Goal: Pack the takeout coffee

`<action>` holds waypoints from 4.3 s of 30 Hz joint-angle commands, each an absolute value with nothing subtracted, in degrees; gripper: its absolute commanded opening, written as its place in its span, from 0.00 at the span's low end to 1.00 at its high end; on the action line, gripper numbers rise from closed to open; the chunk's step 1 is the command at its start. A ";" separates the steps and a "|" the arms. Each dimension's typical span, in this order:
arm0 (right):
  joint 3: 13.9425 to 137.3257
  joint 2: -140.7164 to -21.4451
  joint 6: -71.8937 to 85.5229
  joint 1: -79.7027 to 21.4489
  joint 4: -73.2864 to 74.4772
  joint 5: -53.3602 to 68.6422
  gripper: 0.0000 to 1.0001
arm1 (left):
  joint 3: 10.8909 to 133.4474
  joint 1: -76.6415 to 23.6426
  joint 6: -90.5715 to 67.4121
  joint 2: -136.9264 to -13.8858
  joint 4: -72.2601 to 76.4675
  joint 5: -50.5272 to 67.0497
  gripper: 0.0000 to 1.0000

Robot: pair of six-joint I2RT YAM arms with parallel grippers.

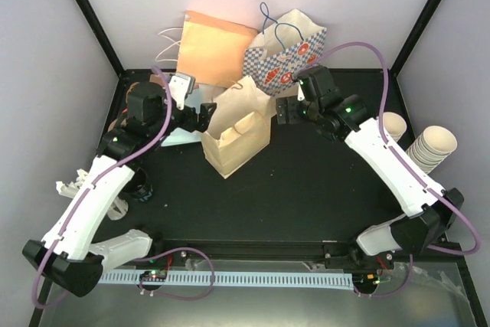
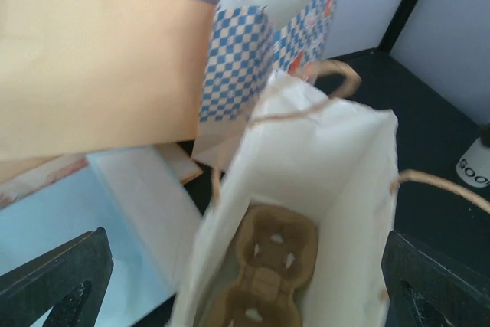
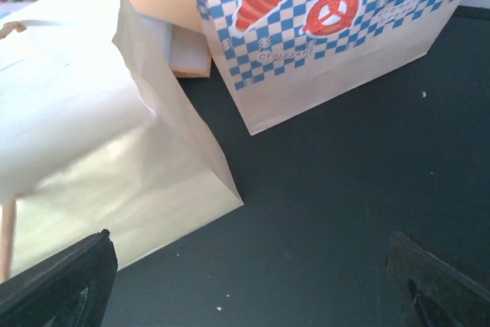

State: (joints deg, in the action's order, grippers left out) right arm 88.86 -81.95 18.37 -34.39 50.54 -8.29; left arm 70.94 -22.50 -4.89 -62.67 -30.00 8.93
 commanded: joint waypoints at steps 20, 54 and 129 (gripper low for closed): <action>94.26 -85.70 23.24 -28.54 57.51 -11.32 0.87 | 52.53 -22.06 -20.75 -41.24 -38.21 7.37 0.99; 78.01 -76.25 25.07 -3.18 57.20 -6.30 0.53 | 48.59 -22.15 -14.74 -38.03 -39.04 0.21 0.99; 86.62 -94.17 27.82 3.84 59.30 -17.45 0.12 | 42.01 -21.93 -17.86 -43.33 -30.66 0.52 0.96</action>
